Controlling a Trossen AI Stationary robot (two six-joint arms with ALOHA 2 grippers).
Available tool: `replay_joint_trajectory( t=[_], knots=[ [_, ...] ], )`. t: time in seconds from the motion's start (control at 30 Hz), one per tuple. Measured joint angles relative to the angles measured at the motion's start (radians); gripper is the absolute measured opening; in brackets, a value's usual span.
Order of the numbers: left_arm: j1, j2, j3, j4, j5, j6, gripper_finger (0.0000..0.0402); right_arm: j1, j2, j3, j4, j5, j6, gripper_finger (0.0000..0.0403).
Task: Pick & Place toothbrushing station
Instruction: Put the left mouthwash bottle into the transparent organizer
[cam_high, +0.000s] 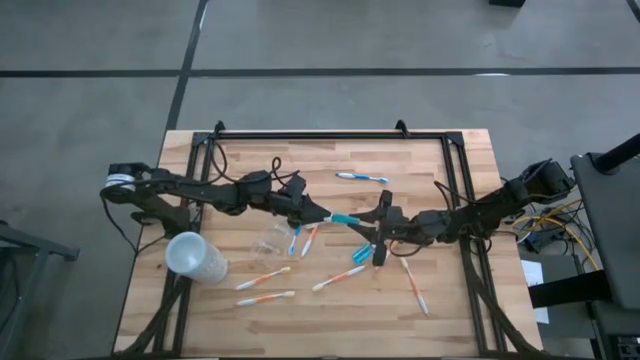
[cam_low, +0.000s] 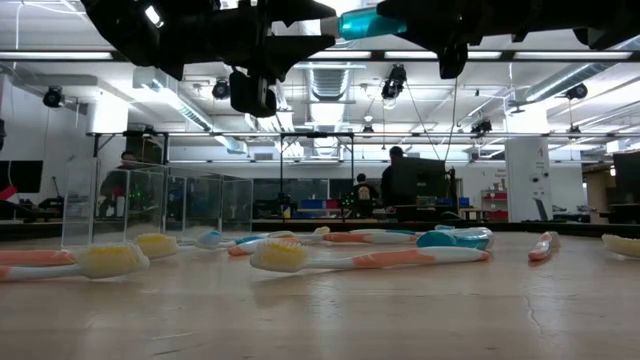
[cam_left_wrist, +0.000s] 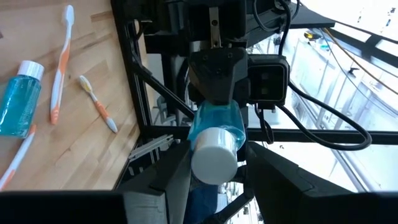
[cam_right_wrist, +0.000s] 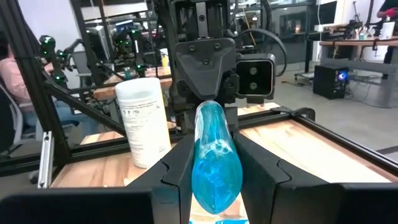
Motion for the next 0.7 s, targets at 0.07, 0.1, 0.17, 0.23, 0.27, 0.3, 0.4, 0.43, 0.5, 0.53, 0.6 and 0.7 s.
replay_joint_trajectory(
  t=[0.07,0.1,0.17,0.23,0.27,0.3,0.4,0.43,0.5,0.53,0.6,0.7],
  knots=[
    [0.000,0.000,0.000,-0.001,0.000,0.000,0.0159,0.000,0.000,0.000,0.000,0.000,0.000,0.0093],
    [0.000,0.000,0.000,0.000,0.000,0.000,0.0159,0.000,0.000,0.000,0.000,0.000,0.000,0.0093],
    [0.000,0.000,0.000,0.002,-0.001,0.000,0.0159,0.000,0.000,0.000,0.000,0.001,0.000,0.0093],
    [0.000,0.000,0.001,0.001,-0.001,0.000,0.0158,0.000,0.000,0.000,0.000,0.003,0.000,0.0093],
    [0.000,0.000,0.001,0.001,-0.001,0.000,0.0159,0.000,0.000,0.000,0.000,0.003,0.000,0.0093],
    [0.000,0.000,0.001,0.002,-0.001,0.000,0.0159,0.000,0.000,0.000,0.000,0.003,0.000,0.0093],
    [0.000,0.000,0.001,0.002,-0.001,0.001,0.0158,0.000,0.000,0.000,0.000,0.003,0.000,0.0093],
    [0.000,0.000,0.001,0.002,-0.001,0.002,0.0156,0.000,0.000,0.000,0.000,0.003,0.000,0.0093],
    [0.000,0.000,0.001,0.002,-0.001,0.011,0.0152,0.000,0.000,0.000,0.000,0.003,0.000,0.0093],
    [0.000,0.000,0.001,0.000,-0.001,0.012,0.0148,0.000,0.000,0.000,0.000,0.003,0.000,0.0093],
    [0.000,0.000,0.001,-0.001,-0.001,0.013,0.0139,0.000,0.000,0.000,0.001,0.003,0.000,0.0093],
    [0.000,0.000,0.000,-0.001,-0.001,0.014,0.0122,0.000,0.000,0.000,0.002,0.003,0.000,0.0093]
  ],
)
